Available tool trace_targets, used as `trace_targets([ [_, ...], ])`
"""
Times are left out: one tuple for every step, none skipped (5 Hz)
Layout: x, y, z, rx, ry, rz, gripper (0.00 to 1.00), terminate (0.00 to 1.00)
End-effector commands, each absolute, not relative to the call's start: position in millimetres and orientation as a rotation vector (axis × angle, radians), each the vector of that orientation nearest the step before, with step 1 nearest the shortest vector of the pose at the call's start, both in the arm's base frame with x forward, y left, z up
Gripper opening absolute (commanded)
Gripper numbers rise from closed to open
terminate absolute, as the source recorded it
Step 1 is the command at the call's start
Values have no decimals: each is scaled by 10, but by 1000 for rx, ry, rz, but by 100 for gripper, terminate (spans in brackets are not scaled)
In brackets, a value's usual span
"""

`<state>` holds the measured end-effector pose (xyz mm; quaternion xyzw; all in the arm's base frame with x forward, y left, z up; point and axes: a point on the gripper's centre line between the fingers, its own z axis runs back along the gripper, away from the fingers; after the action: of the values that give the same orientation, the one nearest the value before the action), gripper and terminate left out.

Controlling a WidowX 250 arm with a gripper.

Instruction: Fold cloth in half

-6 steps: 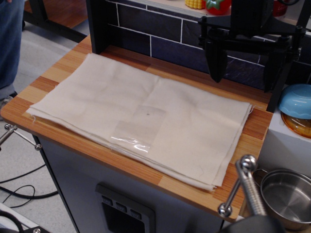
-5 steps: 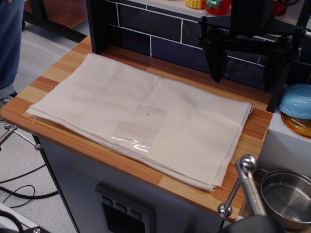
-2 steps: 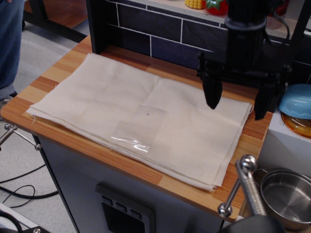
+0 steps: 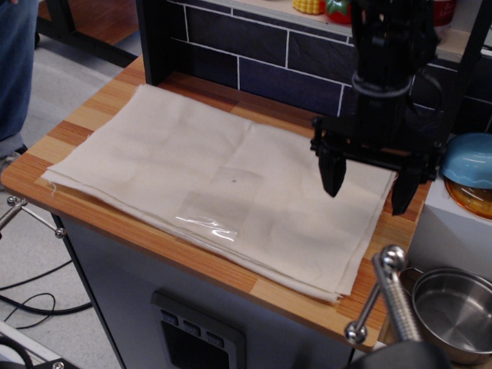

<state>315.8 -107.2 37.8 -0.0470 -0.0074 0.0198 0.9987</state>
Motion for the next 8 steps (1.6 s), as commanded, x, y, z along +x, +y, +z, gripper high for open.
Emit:
trace_targets([
  [3341, -1082, 277, -89, -37, 19, 100, 0],
  [3319, -1080, 95, -51, -37, 10, 100, 0],
  [3255, -1109, -20, -35, -35, -2, 100, 0],
  [3220, -1099, -90, -27, -39, 9, 0, 0],
  [3187, -1105, -82, -17, -55, 4, 0, 0],
  [3210, -1078, 48, -3, -86, 16, 0, 0],
  [3229, -1000, 421, 15, -119, -62, 0, 0],
  [3271, -732, 828, -27, -126, -95, 0, 0],
])
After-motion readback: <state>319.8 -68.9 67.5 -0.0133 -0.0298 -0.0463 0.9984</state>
